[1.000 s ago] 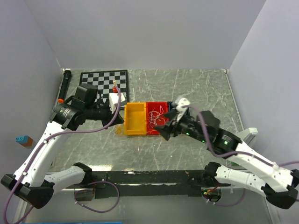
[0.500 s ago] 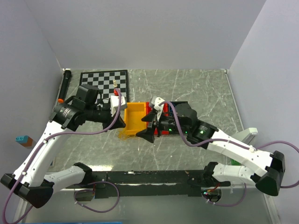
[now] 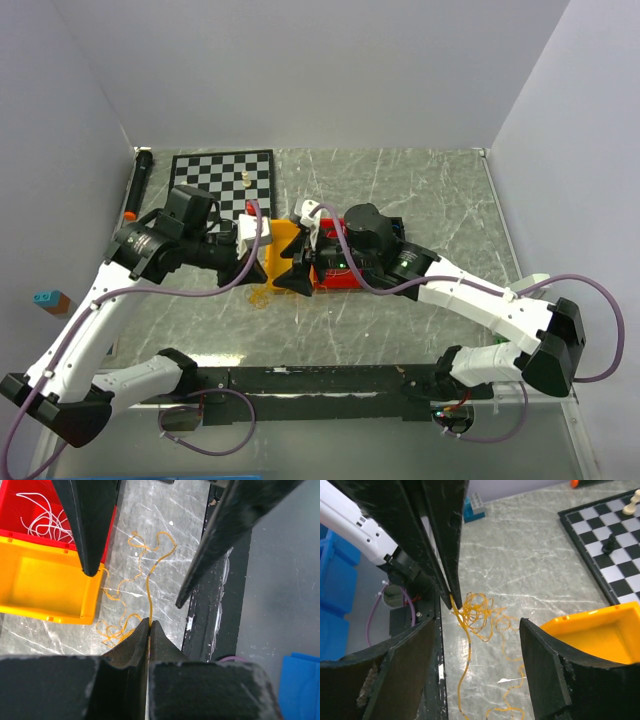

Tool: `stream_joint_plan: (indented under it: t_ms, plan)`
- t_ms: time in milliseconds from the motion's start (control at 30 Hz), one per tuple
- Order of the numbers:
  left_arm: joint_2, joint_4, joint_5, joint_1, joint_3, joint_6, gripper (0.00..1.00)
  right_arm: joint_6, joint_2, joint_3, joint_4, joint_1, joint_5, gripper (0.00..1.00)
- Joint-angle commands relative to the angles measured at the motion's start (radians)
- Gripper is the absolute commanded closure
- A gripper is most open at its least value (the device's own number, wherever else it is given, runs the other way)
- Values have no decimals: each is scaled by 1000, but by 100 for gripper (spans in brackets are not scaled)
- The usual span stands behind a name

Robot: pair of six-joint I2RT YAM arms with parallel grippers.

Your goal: Untangle the cables

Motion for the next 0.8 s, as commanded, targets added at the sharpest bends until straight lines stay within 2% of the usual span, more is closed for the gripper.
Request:
stream_joint_plan:
  t_ms: [0,67,133,167,267,333,367,467,567,667,767]
  plan:
    - [-30,-17,39,-4,55,27,95,-39,11,52,-44,-1,-45,28]
    - [-30,-18,44,-4,68,26,95,-43,13,43,-43,-1,-27,32]
    - [-30,-14,51,-3,77,20,95,-40,13,41,-48,-1,-13,40]
    - [-30,-14,51,-3,82,18,95,-40,14,44,-46,-2,-11,47]
    - [-30,-6,47,-4,89,9,95,-26,-7,49,-29,-1,4,78]
    - [-38,23,24,-4,88,-19,85,-17,-35,55,-20,-1,19,96]
    - [-44,38,10,-4,83,-35,78,-17,-58,57,-12,1,39,100]
    - [-64,89,-33,-4,69,-77,68,-12,-101,69,-20,-1,65,100]
    - [-76,92,-38,-3,56,-79,54,-14,-119,96,-60,-1,70,100]
    - [-82,55,-1,-3,30,-37,48,-11,-133,115,-89,1,73,100]
    - [-88,45,28,-3,-18,-11,47,-5,-156,115,-83,-1,68,100]
